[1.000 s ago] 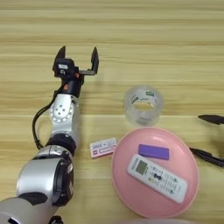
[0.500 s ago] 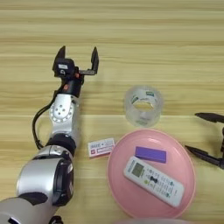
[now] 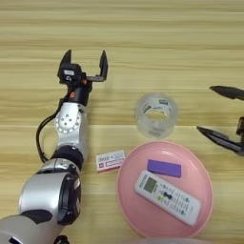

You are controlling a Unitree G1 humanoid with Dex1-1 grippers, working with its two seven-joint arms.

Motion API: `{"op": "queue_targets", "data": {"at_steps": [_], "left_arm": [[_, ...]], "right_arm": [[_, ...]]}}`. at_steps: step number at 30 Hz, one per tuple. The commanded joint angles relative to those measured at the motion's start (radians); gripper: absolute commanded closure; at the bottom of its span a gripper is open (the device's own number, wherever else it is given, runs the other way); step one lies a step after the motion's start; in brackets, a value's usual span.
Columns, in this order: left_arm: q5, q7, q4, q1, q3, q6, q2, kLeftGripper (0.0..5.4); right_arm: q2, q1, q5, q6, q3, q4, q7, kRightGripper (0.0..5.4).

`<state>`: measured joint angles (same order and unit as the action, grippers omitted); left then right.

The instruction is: Move the objects on the table

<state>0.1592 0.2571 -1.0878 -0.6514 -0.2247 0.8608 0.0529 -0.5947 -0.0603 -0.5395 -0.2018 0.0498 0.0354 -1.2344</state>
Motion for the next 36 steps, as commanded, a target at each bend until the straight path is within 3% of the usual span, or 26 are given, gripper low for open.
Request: {"op": "queue_targets", "data": {"at_steps": [1, 5, 13, 15, 18, 22, 36], "left_arm": [[-0.010, -0.009, 0.017, 0.002, 0.008, 0.007, -0.006, 0.03], [-0.011, -0.013, 0.023, 0.005, 0.011, 0.005, -0.008, 0.03], [-0.012, -0.021, 0.035, 0.010, 0.018, 0.004, -0.012, 0.03], [-0.012, -0.022, 0.038, 0.011, 0.020, 0.004, -0.013, 0.03], [-0.012, -0.025, 0.045, 0.014, 0.023, 0.004, -0.017, 0.03], [-0.012, -0.026, 0.055, 0.019, 0.026, 0.003, -0.021, 0.03], [-0.010, -0.029, 0.088, 0.035, 0.037, -0.004, -0.026, 0.03]], "right_arm": [[-0.051, 0.018, 0.005, 0.062, -0.047, 0.055, -0.067, 0.00], [-0.079, 0.015, 0.019, 0.128, -0.112, 0.102, -0.121, 0.00], [-0.176, 0.024, 0.064, 0.288, -0.201, 0.269, -0.140, 0.00], [-0.196, 0.022, 0.107, 0.312, -0.222, 0.294, -0.121, 0.00], [-0.209, 0.021, 0.151, 0.338, -0.249, 0.321, -0.098, 0.00], [-0.198, 0.028, 0.150, 0.410, -0.281, 0.378, -0.059, 0.00], [-0.229, 0.096, 0.204, 0.432, -0.359, 0.407, -0.056, 0.00]]}}
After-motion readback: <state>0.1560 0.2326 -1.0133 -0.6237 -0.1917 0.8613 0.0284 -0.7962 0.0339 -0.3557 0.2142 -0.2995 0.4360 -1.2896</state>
